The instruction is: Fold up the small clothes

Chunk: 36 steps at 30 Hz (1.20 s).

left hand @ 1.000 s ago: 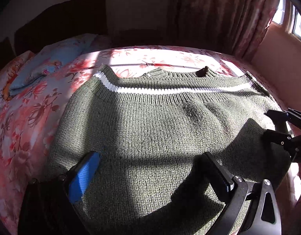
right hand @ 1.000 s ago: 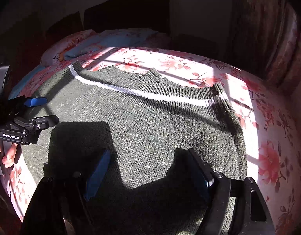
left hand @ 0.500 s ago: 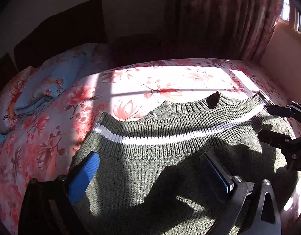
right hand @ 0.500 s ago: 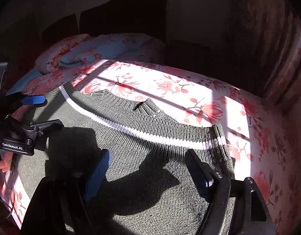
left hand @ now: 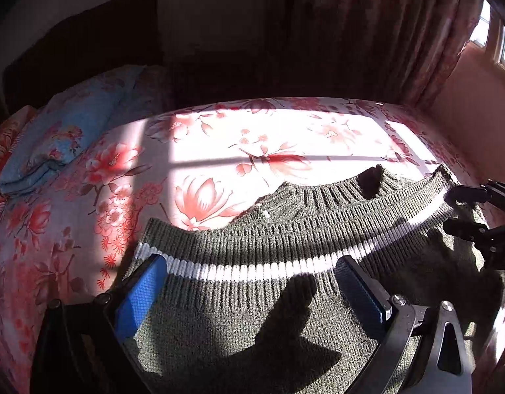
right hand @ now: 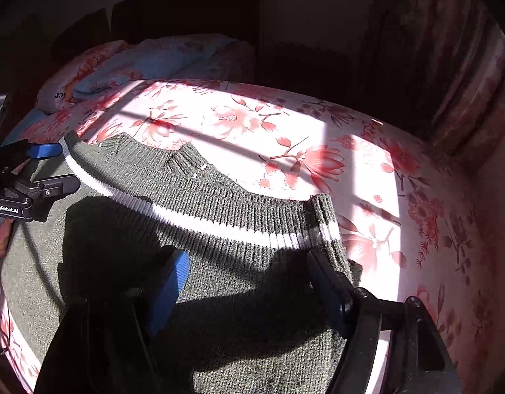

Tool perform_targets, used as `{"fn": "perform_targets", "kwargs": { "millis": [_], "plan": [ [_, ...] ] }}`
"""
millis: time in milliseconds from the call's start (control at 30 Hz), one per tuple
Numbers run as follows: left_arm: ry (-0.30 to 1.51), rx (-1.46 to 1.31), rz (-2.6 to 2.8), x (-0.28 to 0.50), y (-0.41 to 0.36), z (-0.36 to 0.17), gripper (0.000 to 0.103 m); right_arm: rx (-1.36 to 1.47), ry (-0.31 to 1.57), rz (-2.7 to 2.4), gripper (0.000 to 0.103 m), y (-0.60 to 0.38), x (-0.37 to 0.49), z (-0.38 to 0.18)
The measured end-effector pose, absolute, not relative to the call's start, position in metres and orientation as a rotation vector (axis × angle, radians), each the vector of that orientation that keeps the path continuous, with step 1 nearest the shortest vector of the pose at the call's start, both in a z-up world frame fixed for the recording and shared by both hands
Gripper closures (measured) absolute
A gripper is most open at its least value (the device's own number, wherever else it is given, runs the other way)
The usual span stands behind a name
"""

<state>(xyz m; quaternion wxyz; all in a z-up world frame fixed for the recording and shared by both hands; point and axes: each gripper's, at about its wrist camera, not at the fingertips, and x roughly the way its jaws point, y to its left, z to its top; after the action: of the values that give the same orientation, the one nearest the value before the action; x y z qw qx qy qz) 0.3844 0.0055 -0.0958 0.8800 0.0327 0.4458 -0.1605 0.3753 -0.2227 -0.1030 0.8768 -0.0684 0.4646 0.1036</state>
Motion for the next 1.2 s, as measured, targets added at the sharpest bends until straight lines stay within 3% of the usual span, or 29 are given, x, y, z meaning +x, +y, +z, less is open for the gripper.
{"fn": "perform_targets", "kwargs": {
  "millis": [167, 300, 667, 867, 1033, 1200],
  "plan": [
    [0.956, 0.138, -0.306, 0.406, -0.012, -0.107, 0.0, -0.179, 0.979, 0.245, 0.028, -0.191, 0.4, -0.111],
    [0.972, 0.091, -0.318, 0.407, 0.002, -0.114, 0.0, -0.203, 0.941, 0.273, 0.021, -0.194, 0.396, -0.121],
    [0.985, 0.062, -0.297, 0.413, 0.009, -0.117, 0.0, -0.169, 0.955, 0.253, 0.023, -0.202, 0.393, -0.119],
    [0.892, -0.017, -0.259, 0.337, 0.03, -0.083, 0.0, -0.134, 0.939, 0.218, 0.024, -0.189, 0.333, -0.097],
    [0.905, 0.08, -0.215, 0.277, 0.038, -0.112, 0.0, -0.225, 0.905, 0.325, 0.024, -0.16, 0.274, -0.117],
    [0.873, 0.083, -0.177, 0.251, 0.049, -0.114, 0.0, -0.17, 0.874, 0.336, 0.022, -0.2, 0.238, -0.115]
  ]
}}
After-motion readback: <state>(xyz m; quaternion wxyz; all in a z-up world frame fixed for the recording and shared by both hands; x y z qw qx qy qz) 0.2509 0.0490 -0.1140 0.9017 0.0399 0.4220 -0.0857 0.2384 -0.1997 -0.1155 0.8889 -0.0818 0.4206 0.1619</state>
